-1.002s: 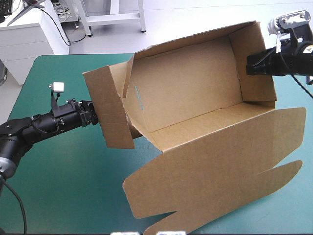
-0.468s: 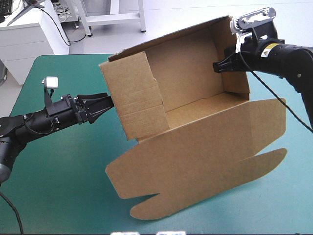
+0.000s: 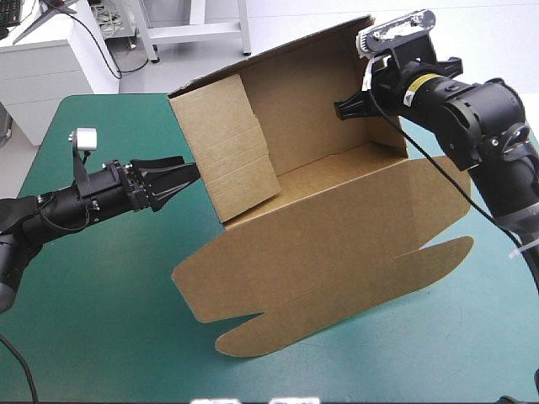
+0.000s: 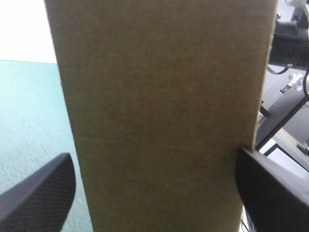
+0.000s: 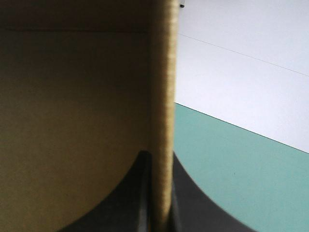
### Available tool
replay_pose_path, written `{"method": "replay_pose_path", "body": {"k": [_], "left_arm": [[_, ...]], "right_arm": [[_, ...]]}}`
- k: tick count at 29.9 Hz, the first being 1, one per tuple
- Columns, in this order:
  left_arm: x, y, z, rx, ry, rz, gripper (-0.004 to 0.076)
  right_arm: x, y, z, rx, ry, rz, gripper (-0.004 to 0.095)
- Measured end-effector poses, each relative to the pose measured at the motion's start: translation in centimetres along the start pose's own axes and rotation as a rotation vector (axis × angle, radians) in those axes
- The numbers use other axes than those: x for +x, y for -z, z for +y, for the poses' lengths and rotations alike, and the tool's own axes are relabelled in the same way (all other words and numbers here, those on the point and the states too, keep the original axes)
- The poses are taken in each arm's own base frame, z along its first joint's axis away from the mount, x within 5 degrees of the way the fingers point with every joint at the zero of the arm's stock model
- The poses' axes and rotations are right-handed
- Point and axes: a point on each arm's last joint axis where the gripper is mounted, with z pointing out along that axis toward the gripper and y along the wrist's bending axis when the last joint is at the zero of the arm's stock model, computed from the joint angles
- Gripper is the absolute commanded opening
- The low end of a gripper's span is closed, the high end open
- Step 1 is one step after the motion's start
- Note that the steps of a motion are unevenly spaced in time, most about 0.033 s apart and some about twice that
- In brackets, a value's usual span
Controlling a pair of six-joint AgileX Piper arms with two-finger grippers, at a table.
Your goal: Fold the box
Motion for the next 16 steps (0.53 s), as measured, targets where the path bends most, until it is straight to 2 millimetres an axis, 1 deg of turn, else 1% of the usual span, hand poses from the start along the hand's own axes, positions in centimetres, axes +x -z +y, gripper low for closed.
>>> {"method": "replay_pose_path", "body": {"k": [3, 9, 11, 14, 16], "left_arm": [[-0.3, -0.4, -0.6, 0.015, -0.028, 0.015, 0.064], [-0.5, -2.1, -3.1, 0.096, -0.113, 0.087, 0.064], [-0.5, -2.4, -3.6, 0.106, -0.135, 0.104, 0.064], [-0.7, -2.7, -3.8, 0.083, -0.139, 0.103, 0.0624], [-1.1, -2.7, -3.5, 0.027, -0.132, 0.087, 0.0599]], "right_arm": [[0.0, 0.0, 0.1, 0.008, -0.001, -0.004, 0.0005], [-0.2, 0.0, -0.1, 0.037, 0.018, -0.018, 0.0005], [-0.1, -0.1, -0.2, 0.042, 0.022, -0.014, 0.0005], [-0.1, -0.1, -0.3, 0.053, 0.027, -0.015, 0.0005], [-0.2, -0.1, -0.3, 0.052, 0.019, -0.016, 0.0005]]}}
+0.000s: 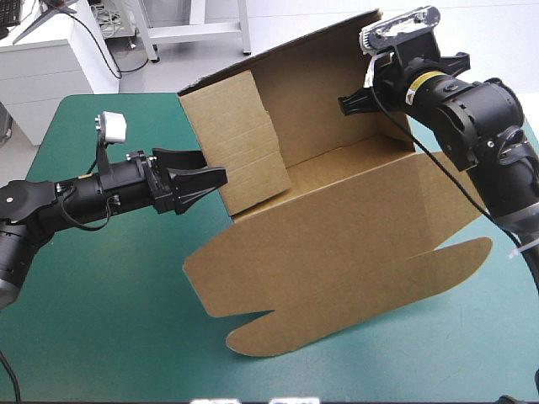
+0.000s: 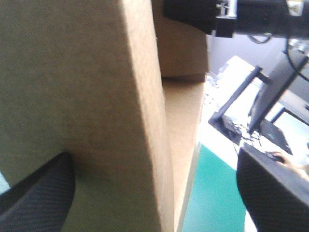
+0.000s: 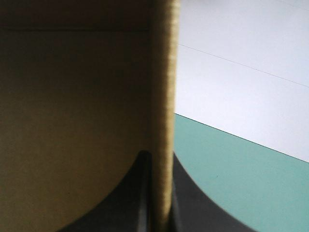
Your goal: Fold the box
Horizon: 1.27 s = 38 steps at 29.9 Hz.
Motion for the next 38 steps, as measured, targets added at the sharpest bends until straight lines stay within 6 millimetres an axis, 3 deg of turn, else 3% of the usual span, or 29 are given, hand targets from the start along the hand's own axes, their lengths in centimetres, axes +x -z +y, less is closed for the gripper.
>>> {"method": "replay_pose_path", "body": {"k": [8, 15, 21, 29, 38], "left_arm": [[-1.7, 0.4, 1.0, -0.219, 0.039, -0.047, 0.0457], [-2.9, -0.7, -0.4, -0.333, -0.049, -0.02, 0.0362], [-3.3, -2.6, -1.7, -0.428, -0.118, 0.019, 0.0354], [-3.7, -5.2, -0.1, -0.527, -0.079, 0.072, 0.0328], [-3.2, -6.6, 1.9, -0.571, 0.009, 0.082, 0.001]], "right_arm": [[-0.1, -0.1, 0.5, -0.037, -0.074, -0.006, 0.0003], [0.0, -0.4, 0.7, -0.043, -0.106, -0.007, 0.0003], [0.0, -0.6, 0.3, -0.019, -0.126, -0.006, 0.0], [0.2, -0.7, 0.3, -0.017, -0.147, 0.011, 0.0], [0.5, -0.9, 0.3, -0.024, -0.174, 0.044, 0.0]]}}
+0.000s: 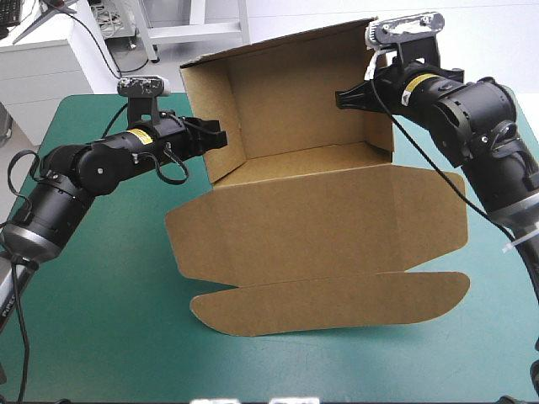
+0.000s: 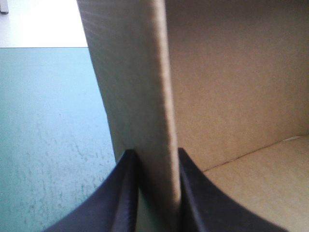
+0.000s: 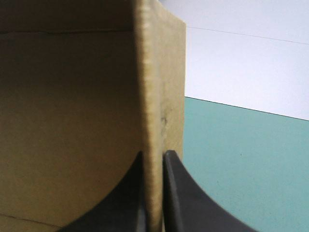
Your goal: Fold the box
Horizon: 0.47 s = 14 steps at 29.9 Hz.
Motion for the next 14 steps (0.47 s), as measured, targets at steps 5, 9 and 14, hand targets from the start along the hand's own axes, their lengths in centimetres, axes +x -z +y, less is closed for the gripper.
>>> {"method": "replay_pose_path", "body": {"k": [5, 9, 14], "left_arm": [[0.2, -0.4, 0.3, -0.014, -0.005, 0.017, -0.0008], [0.5, -0.5, 0.3, -0.016, -0.003, 0.054, -0.0008], [1.3, -0.9, 0.6, -0.031, -0.017, 0.129, -0.0008]], "right_arm": [[0.3, 0.0, -0.1, 0.006, 0.01, 0.033, 0.0], [0.8, 0.1, -0.1, 0.01, 0.039, 0.09, 0.0], [2.0, -1.2, 0.0, 0.018, 0.052, 0.2, 0.0]]}}
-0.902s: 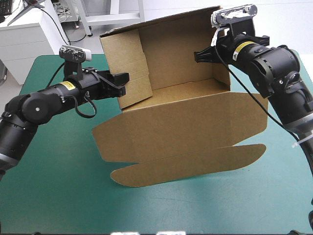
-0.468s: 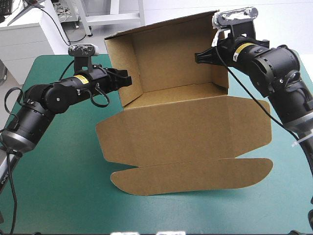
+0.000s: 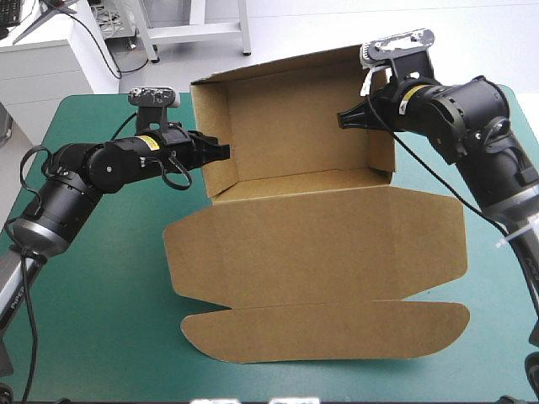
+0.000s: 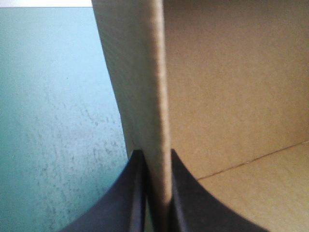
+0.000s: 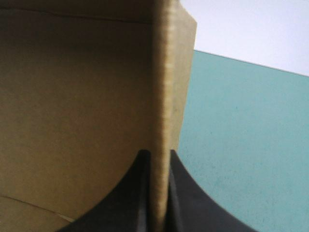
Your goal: Fold the box
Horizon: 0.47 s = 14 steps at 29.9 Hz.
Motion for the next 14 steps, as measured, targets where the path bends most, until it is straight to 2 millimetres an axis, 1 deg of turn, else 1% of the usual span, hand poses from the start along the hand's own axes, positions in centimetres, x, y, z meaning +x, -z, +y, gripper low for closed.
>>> {"method": "replay_pose_path", "body": {"k": [4, 10, 14], "left_arm": [[0.7, -0.7, 0.5, -0.036, -0.034, 0.074, -0.0008], [2.1, -2.1, 1.6, -0.102, -0.074, 0.217, -0.0008], [3.2, -3.6, 2.5, -0.156, -0.103, 0.327, -0.0008]], "right_arm": [[1.1, -2.6, 0.5, -0.001, 0.006, 0.128, 0.0], [2.8, -7.3, 1.7, -0.022, -0.002, 0.293, 0.0], [4.3, -10.8, 2.6, -0.043, -0.012, 0.397, -0.0019]]}}
